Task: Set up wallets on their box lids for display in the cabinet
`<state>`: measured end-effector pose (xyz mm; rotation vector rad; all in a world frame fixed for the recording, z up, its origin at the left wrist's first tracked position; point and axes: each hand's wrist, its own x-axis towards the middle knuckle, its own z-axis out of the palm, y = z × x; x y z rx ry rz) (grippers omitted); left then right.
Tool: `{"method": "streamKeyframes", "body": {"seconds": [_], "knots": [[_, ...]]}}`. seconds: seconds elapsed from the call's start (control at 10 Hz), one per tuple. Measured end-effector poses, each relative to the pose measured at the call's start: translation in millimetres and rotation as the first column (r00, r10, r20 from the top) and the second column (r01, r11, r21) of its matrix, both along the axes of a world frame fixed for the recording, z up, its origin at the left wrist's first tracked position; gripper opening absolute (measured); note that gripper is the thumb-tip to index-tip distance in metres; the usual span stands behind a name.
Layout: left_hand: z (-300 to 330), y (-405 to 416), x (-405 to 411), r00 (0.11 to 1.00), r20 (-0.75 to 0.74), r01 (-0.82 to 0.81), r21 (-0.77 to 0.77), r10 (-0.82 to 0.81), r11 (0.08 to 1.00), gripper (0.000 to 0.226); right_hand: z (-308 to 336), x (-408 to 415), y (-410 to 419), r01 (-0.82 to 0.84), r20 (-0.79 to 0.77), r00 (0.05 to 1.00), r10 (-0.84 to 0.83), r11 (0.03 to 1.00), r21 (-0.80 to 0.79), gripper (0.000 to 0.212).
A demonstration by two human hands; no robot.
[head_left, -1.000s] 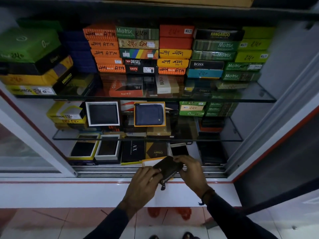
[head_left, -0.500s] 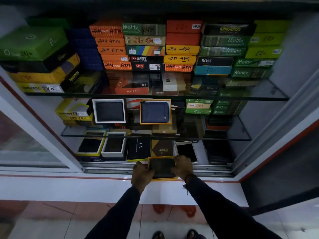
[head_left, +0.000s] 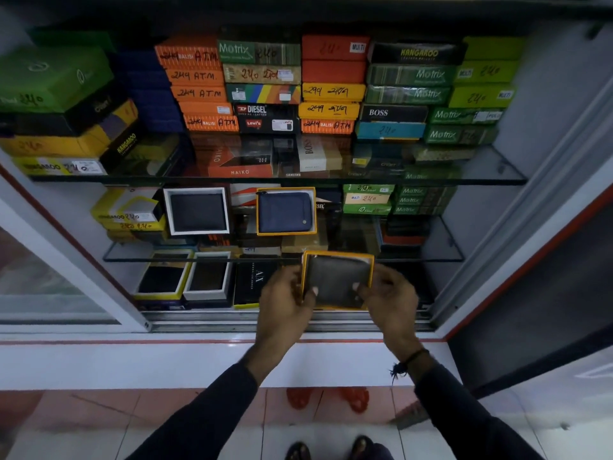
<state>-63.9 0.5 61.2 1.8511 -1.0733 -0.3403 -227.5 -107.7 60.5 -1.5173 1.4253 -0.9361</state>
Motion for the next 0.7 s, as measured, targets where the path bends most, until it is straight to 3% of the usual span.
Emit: {"method": "streamKeyframes", "body": {"seconds": [0.1,0.2,0.4,0.5,0.6,0.7], "knots": [[37,-43,-5,0.996,0.085,0.022,-0.096,-0.014,0.995,0.034,36,3,-35,0.060,-0.011,0.998,-0.063,0.979,-0.193,0.048],[55,-93,-3,0.983,0.182,-0.002,-0.052,0.012,0.999,0.031,56,13,-73,0.084,-0.005,0.996,-0.089,0.955,-0.286,0.045],[51,-156,2,0.980,0.198,-0.047,0.256,-0.005,0.966,0.019,51,31,-121,0.038,-0.088,0.994,-0.059,0.974,-0.222,0.041],[52,-154,3,0.973,0.228,-0.033,0.247,-0.025,0.969,0.018,47,28,-124,0.024,-0.093,0.995,-0.041,0.984,-0.179,0.043],[55,-133,6,0.958,0.285,0.003,0.098,-0.031,0.995,0.028,49,17,-108,0.086,-0.018,0.996,-0.092,0.969,-0.233,0.042],[65,-97,10,0.910,0.407,0.096,-0.037,-0.073,0.995,0.036,62,4,-74,0.010,-0.065,0.997,-0.040,0.909,-0.416,0.032]]}}
